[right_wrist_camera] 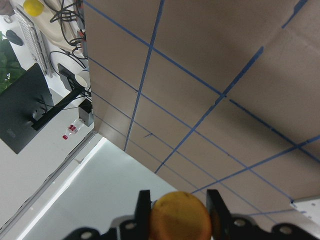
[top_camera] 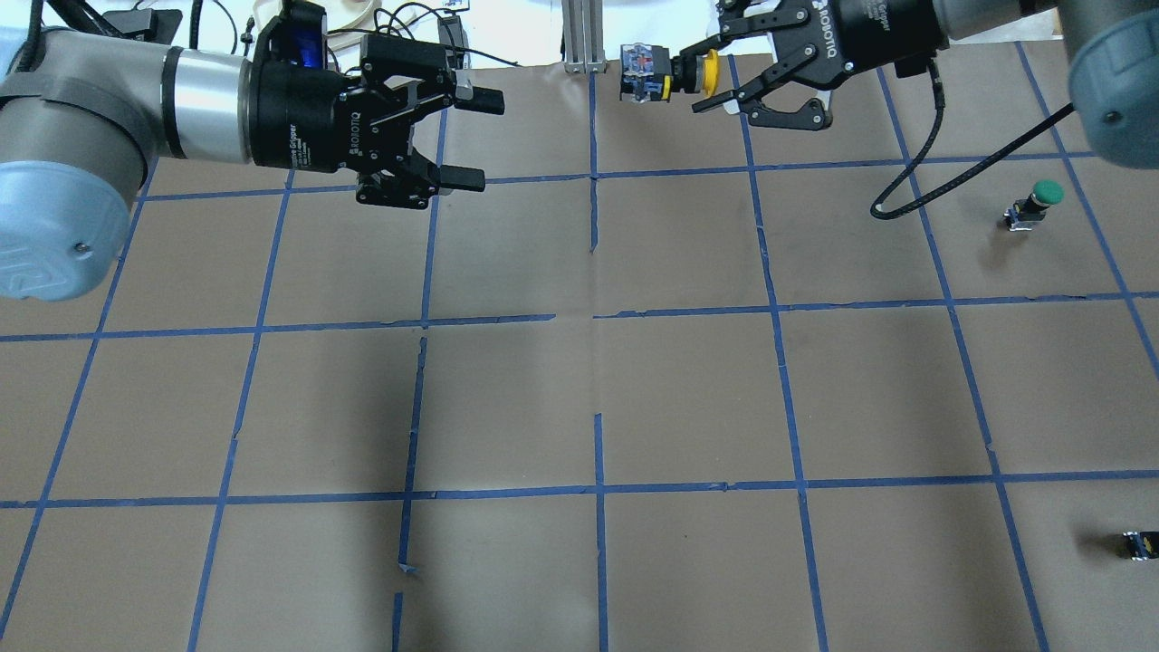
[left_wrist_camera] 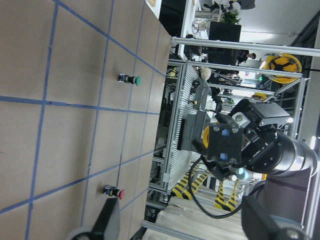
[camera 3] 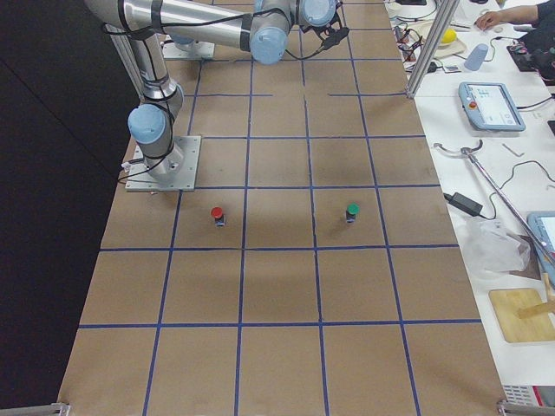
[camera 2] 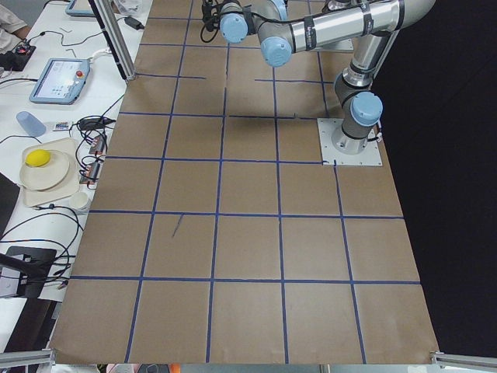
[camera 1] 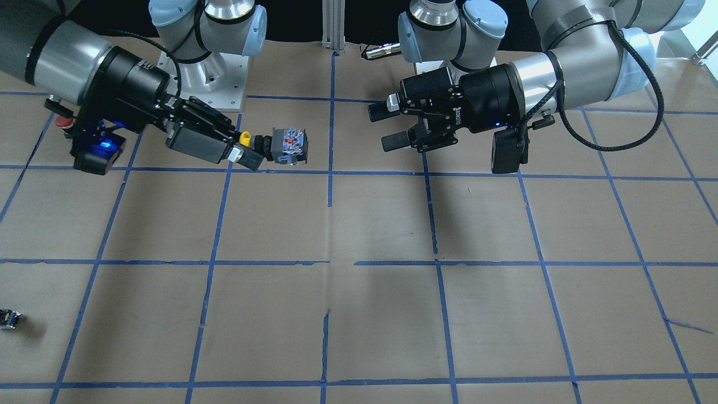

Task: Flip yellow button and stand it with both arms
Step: 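Open the left gripper and pull it back while the right gripper takes the button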

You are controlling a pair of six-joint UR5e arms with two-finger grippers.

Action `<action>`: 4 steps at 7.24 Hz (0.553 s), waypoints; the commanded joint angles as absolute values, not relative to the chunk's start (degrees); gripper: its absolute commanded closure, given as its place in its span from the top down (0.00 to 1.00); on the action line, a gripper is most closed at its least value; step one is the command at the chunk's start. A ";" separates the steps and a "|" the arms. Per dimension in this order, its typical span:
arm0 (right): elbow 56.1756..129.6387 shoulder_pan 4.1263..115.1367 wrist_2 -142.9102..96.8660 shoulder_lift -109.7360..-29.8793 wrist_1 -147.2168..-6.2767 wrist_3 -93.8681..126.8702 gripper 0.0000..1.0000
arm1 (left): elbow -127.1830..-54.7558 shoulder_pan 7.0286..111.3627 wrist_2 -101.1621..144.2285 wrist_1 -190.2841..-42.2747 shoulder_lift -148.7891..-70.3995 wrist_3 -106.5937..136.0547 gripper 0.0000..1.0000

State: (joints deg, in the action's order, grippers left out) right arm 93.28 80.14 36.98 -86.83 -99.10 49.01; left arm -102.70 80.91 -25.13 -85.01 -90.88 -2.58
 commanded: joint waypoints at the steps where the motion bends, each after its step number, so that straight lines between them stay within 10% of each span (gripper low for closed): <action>1: 94.47 79.02 51.53 -87.36 -98.70 35.84 0.22 | -102.22 80.86 -37.90 -82.97 -91.32 -2.28 0.86; 4: 98.25 76.92 70.95 -87.01 -99.49 7.57 0.09 | -92.85 82.26 -62.59 -83.14 -96.23 -0.27 0.87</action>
State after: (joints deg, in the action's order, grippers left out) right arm 96.97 78.20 62.88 -87.02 -99.33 18.90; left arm -96.72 81.45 -53.45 -82.58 -94.59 -0.78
